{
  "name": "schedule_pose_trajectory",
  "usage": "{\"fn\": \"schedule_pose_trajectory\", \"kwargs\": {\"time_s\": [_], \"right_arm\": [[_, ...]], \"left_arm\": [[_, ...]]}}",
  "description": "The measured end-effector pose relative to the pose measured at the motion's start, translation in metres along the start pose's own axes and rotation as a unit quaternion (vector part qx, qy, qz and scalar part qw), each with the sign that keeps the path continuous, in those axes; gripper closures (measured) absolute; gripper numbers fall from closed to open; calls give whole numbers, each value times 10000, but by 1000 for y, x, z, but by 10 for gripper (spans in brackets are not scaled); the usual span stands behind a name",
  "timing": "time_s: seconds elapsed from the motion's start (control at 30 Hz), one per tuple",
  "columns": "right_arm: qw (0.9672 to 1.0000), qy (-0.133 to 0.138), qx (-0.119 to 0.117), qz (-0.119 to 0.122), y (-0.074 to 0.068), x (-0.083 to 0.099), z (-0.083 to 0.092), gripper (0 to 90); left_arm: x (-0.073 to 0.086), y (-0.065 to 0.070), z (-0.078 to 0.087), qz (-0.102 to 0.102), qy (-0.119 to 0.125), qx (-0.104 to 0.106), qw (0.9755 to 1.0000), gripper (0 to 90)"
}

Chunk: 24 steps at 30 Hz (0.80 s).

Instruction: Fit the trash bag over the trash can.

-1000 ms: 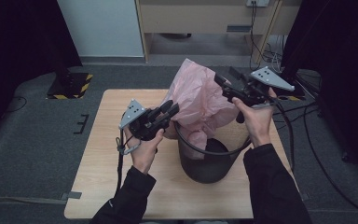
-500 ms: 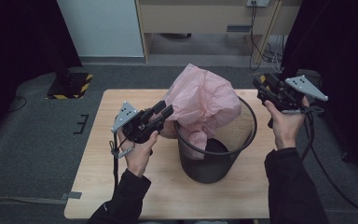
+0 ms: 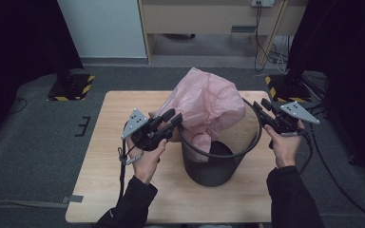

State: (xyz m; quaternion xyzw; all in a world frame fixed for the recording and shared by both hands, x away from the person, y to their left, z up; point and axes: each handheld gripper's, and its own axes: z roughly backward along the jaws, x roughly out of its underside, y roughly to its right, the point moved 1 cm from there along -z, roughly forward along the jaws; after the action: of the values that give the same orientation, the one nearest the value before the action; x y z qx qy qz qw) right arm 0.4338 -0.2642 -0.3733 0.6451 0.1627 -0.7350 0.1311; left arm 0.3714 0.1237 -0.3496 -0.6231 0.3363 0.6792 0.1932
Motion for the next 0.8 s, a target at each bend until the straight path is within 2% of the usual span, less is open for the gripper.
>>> {"fn": "schedule_pose_trajectory", "kwargs": {"time_s": [0.07,0.13,0.2,0.33,0.6,0.67,0.73,0.8], "right_arm": [[10000,-47,-45,15,-2,3,1,577],[9997,-91,-151,155,-9,6,0,628],[9997,-32,-212,120,-15,7,-2,647],[9990,9,-446,-4,-28,9,-7,641],[9964,30,-842,74,-63,11,-17,635],[9962,24,-860,96,-69,11,-19,627],[9963,-11,-855,27,-72,11,-20,605],[9972,-73,-744,62,-70,12,-20,581]], "left_arm": [[0,0,1,3,-4,3,10000,628],[0,0,2,-4,-11,-13,10000,632],[0,-2,7,-2,-16,-34,10000,632],[-3,-9,21,33,-9,-108,9999,632],[-8,-21,51,-50,-40,-353,9994,630],[-10,-24,56,-60,-30,-379,9993,631],[-14,-29,63,-9,105,-429,9990,629],[-17,-34,72,62,310,-555,9980,603]]}}
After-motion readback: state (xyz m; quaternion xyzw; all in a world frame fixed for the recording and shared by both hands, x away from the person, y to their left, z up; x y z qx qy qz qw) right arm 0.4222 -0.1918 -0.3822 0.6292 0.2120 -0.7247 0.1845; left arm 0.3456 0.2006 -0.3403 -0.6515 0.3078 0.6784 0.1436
